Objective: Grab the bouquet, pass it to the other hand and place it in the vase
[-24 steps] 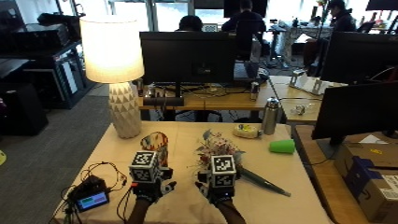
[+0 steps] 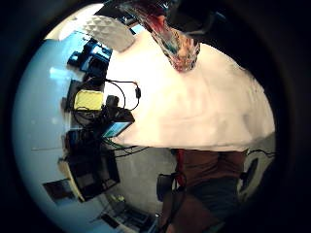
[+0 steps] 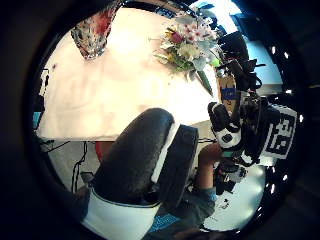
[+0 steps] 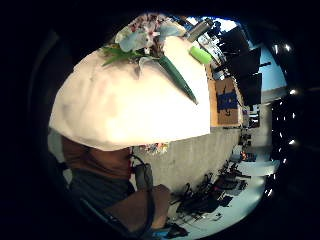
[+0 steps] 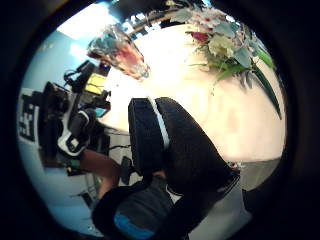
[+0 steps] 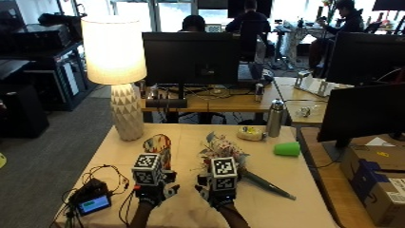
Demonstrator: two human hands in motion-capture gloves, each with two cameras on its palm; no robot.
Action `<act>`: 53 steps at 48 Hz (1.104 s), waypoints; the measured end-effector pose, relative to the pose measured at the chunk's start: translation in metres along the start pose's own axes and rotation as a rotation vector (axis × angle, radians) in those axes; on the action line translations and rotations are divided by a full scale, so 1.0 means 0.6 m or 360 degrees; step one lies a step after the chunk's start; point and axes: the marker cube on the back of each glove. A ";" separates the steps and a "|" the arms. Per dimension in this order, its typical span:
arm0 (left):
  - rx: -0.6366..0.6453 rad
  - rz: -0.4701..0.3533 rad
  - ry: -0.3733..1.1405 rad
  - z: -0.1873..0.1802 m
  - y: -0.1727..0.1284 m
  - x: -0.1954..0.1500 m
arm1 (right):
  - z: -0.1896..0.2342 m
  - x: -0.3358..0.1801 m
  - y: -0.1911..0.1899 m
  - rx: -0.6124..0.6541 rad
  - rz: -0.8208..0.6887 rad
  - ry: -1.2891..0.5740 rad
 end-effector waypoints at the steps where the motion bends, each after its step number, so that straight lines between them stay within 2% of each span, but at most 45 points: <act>1: 0.0003 0.0006 0.0001 0.000 -0.001 0.000 | -0.004 -0.001 0.003 -0.0003 0.0002 0.0000; 28: 0.0035 0.0010 0.0004 -0.007 0.003 0.004 | 0.000 0.022 0.012 -0.0007 -0.0037 -0.0011; 53: 0.0010 0.0006 0.0005 -0.007 0.011 0.016 | -0.011 0.218 0.041 0.0047 0.0251 0.0091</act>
